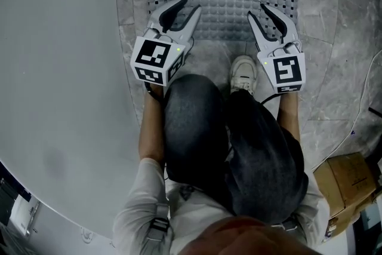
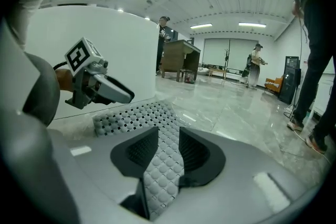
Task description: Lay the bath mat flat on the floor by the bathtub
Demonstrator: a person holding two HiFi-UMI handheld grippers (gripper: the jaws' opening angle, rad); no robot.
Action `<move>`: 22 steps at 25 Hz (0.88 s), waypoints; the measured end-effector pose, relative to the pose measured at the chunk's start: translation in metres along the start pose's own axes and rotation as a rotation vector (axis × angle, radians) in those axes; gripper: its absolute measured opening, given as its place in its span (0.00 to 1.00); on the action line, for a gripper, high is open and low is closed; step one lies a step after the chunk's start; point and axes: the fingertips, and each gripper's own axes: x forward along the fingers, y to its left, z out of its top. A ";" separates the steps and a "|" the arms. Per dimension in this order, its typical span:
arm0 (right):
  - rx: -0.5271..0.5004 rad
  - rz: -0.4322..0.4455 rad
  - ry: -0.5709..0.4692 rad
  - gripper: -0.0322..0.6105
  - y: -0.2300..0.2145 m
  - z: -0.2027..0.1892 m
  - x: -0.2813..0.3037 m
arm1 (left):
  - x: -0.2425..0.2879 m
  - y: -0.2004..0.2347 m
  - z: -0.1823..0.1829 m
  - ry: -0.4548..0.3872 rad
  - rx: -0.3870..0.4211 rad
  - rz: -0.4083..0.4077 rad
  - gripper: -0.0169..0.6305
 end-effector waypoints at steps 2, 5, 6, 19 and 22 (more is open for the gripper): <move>-0.001 -0.001 -0.025 0.21 -0.002 0.008 0.000 | 0.002 -0.005 0.006 -0.027 0.015 -0.017 0.25; 0.000 -0.008 -0.073 0.14 -0.008 0.023 -0.002 | 0.003 -0.010 0.017 -0.070 0.029 -0.033 0.24; -0.002 -0.013 -0.087 0.10 -0.010 0.027 -0.003 | 0.003 -0.012 0.020 -0.084 0.033 -0.035 0.23; -0.004 0.015 -0.159 0.05 -0.002 0.044 -0.013 | -0.011 -0.023 0.038 -0.194 0.082 -0.081 0.03; 0.005 0.014 -0.158 0.05 -0.001 0.040 -0.011 | -0.010 -0.025 0.035 -0.192 0.057 -0.081 0.03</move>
